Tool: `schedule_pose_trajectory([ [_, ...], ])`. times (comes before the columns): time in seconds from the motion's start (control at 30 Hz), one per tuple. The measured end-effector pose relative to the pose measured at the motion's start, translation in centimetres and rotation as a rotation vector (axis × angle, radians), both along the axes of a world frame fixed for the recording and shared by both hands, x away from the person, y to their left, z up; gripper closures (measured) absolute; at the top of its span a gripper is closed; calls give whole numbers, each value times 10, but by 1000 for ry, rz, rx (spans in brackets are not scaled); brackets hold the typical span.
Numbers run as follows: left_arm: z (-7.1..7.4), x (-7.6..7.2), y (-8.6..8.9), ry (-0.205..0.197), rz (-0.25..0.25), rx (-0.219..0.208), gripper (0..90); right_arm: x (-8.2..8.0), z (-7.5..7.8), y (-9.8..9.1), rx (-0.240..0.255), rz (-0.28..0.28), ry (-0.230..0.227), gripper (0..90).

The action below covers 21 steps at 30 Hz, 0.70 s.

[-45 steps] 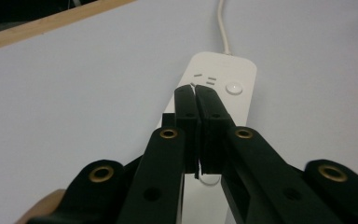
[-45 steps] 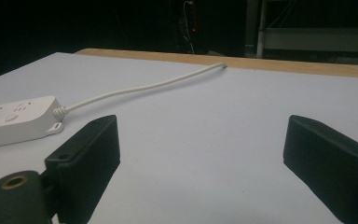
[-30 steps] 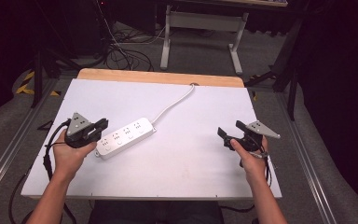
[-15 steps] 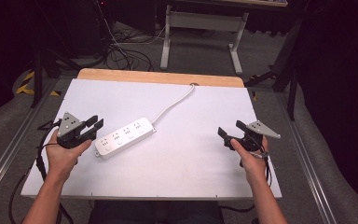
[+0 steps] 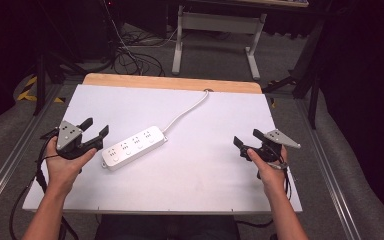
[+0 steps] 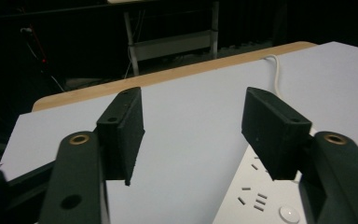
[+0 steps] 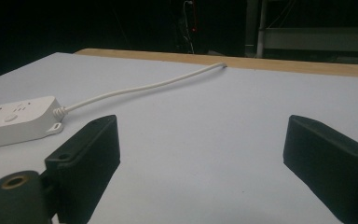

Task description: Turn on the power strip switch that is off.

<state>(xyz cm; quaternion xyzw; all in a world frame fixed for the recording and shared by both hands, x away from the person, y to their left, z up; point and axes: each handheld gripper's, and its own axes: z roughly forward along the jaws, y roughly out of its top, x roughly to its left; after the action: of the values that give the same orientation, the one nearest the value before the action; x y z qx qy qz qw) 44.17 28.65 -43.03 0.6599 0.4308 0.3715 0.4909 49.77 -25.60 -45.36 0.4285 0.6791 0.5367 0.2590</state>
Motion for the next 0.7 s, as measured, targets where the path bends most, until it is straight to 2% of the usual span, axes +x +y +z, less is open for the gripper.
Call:
schedule_pose_trajectory([
  [0.2, -1, -1, 3, -51, 18, 16, 228, 0, 0, 0, -1, -1, -3, 116],
  [0.3, 0, -3, 6, -67, 50, 4, 126, -1, 1, 0, 1, -1, -4, 116],
  [0.43, 1, -5, 9, -91, 82, -33, 33, -1, 1, 0, 1, -1, -4, 116],
  [0.57, 1, -6, 11, -106, 94, -57, 11, 0, 1, -1, 3, -3, -3, 116],
  [0.7, 2, -8, 12, -111, 86, -55, 8, -1, 1, 0, 3, -1, -6, 116],
])
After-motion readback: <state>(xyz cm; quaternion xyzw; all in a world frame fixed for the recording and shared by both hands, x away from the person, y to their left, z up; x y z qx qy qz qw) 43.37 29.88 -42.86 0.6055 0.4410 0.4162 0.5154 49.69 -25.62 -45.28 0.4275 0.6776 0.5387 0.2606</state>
